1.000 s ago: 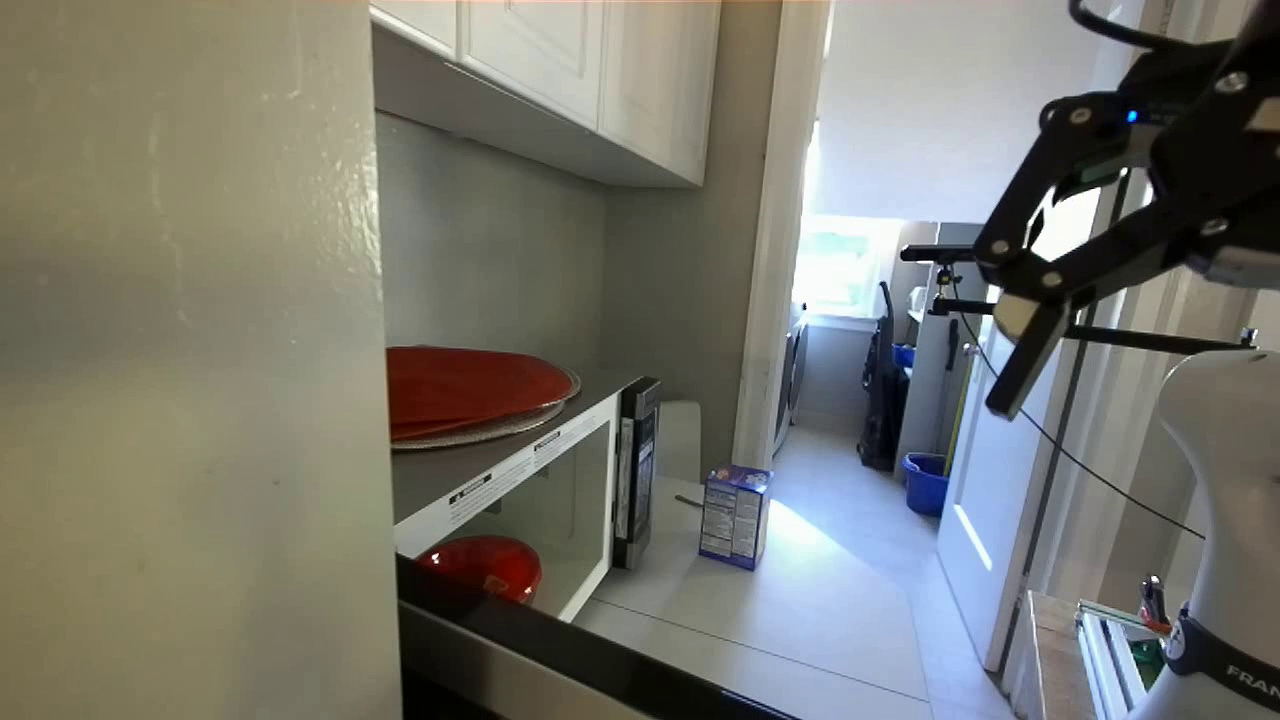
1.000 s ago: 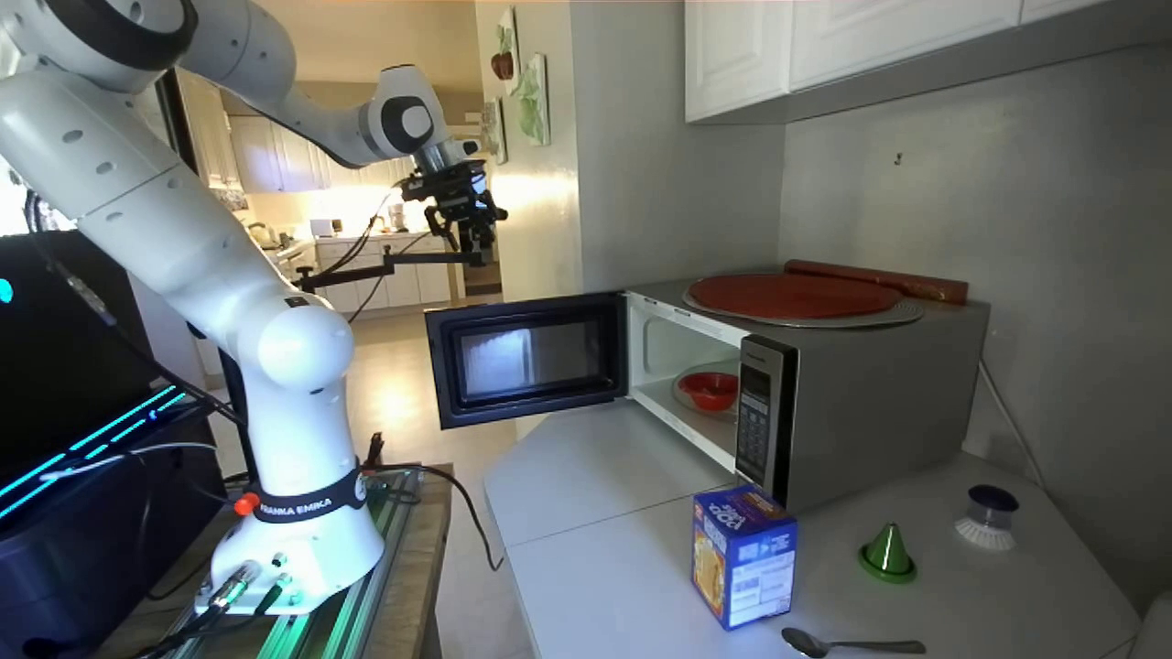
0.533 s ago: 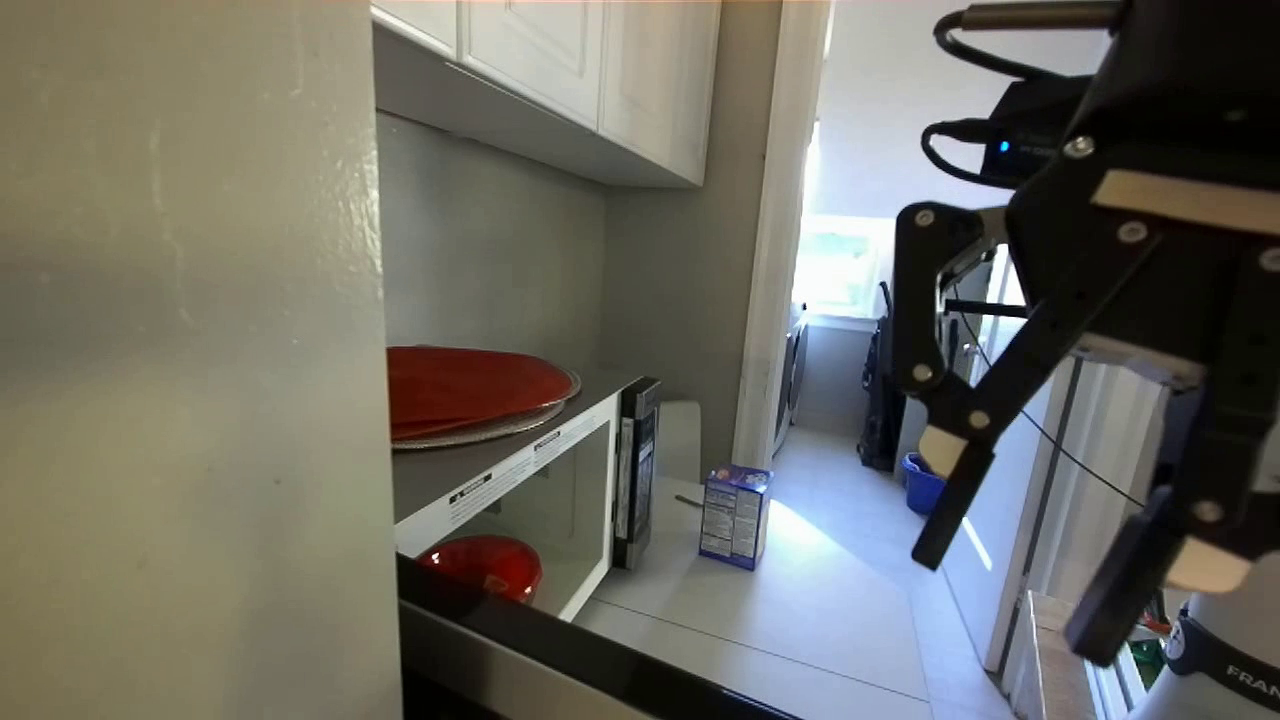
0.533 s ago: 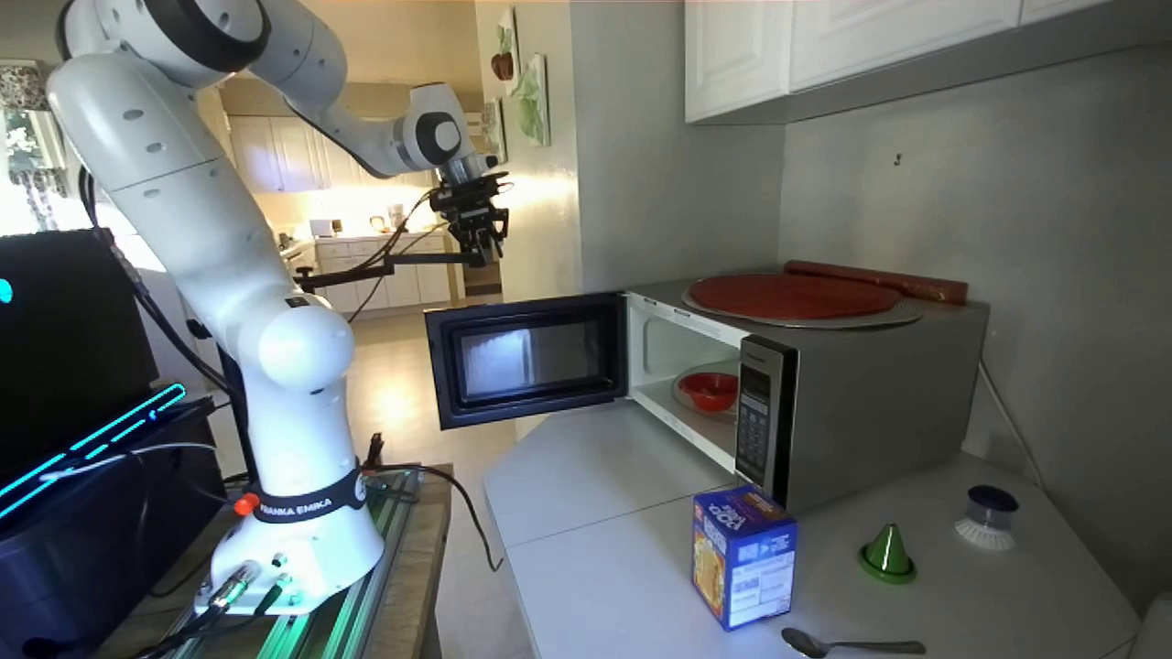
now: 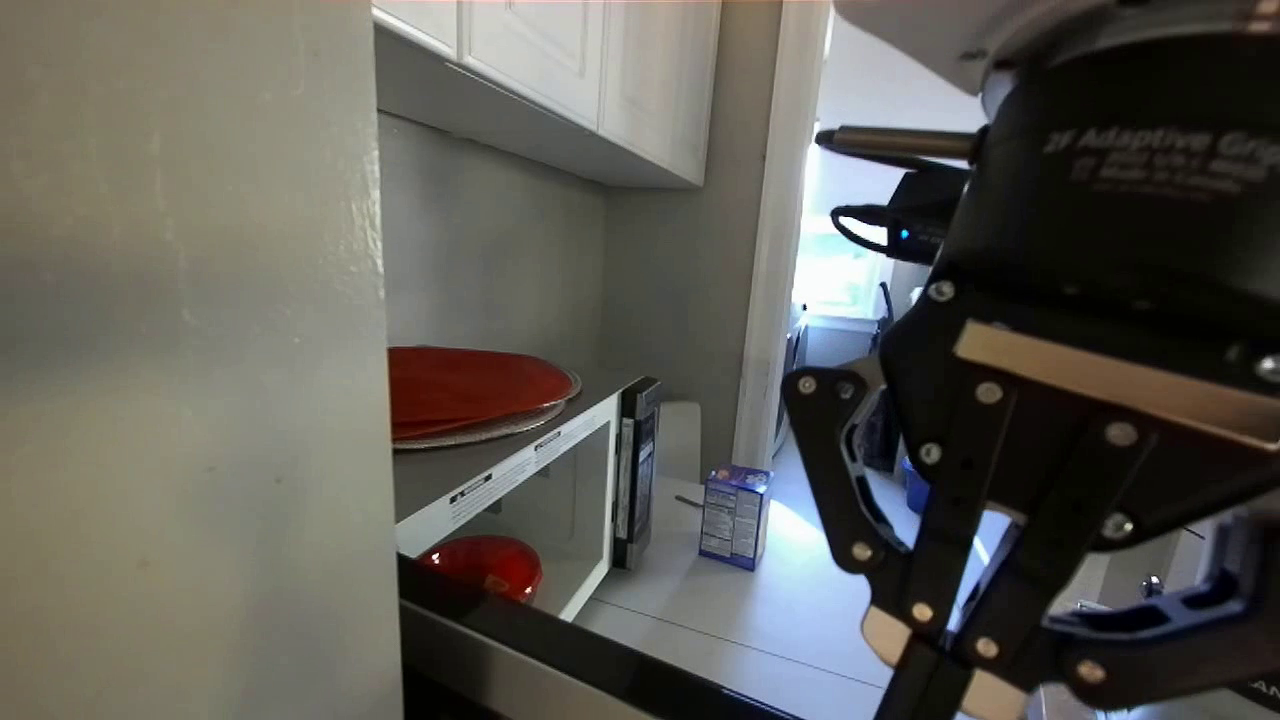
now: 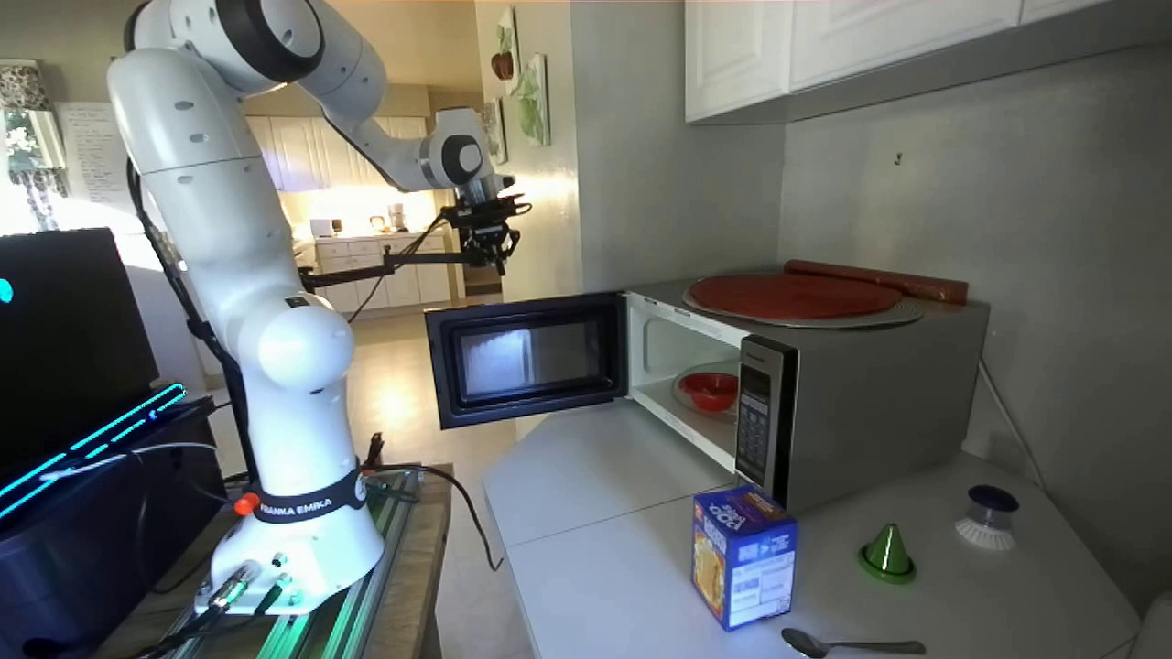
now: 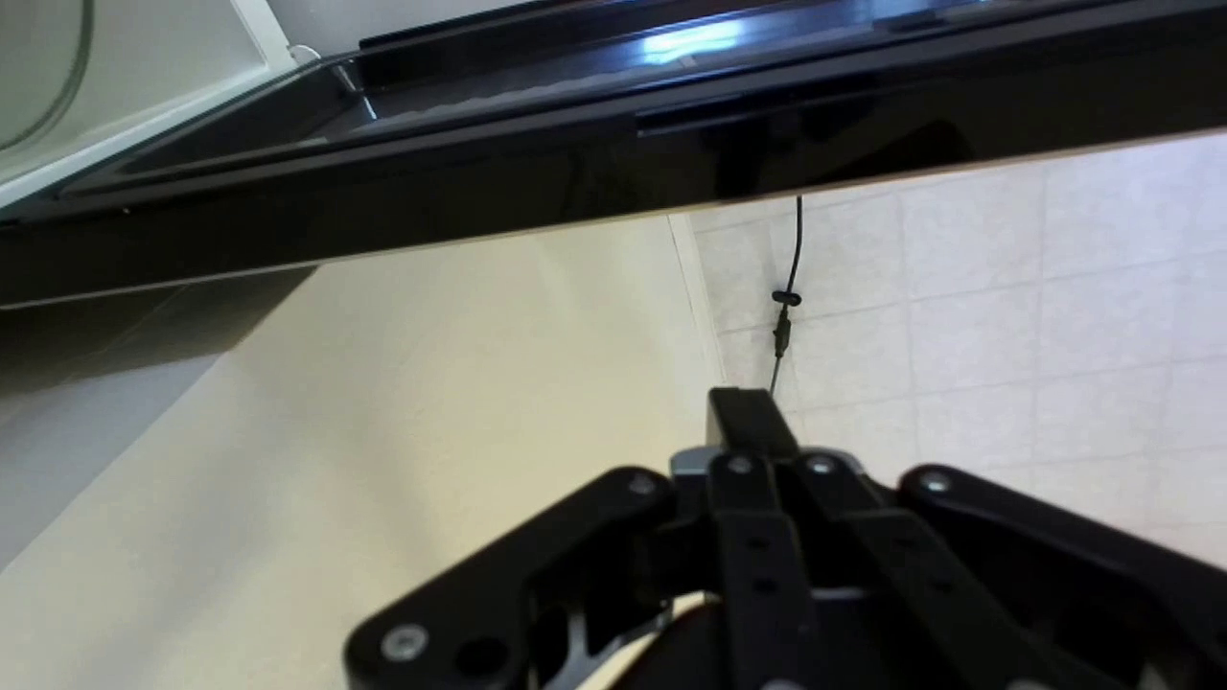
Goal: Close the door of the microwave
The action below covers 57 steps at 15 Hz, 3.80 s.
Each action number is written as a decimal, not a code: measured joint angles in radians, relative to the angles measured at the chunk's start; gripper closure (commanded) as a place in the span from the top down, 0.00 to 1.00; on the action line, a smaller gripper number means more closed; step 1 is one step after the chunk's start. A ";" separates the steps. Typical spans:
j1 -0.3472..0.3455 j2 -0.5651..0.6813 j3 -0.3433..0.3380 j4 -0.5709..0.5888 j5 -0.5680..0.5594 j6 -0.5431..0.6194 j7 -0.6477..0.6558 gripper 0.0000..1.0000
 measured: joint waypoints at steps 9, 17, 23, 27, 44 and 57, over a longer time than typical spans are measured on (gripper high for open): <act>-0.007 0.109 0.001 -0.009 -0.001 0.100 -0.042 0.00; -0.036 0.140 0.001 -0.060 -0.054 0.127 -0.040 0.00; -0.089 0.052 -0.004 -0.146 -0.059 0.153 -0.033 0.00; -0.092 -0.072 -0.003 -0.224 -0.082 0.159 0.012 0.00; -0.195 -0.215 -0.020 -0.334 -0.118 -0.006 0.398 0.00; -0.432 -0.195 -0.030 -0.338 -0.119 0.047 0.820 0.00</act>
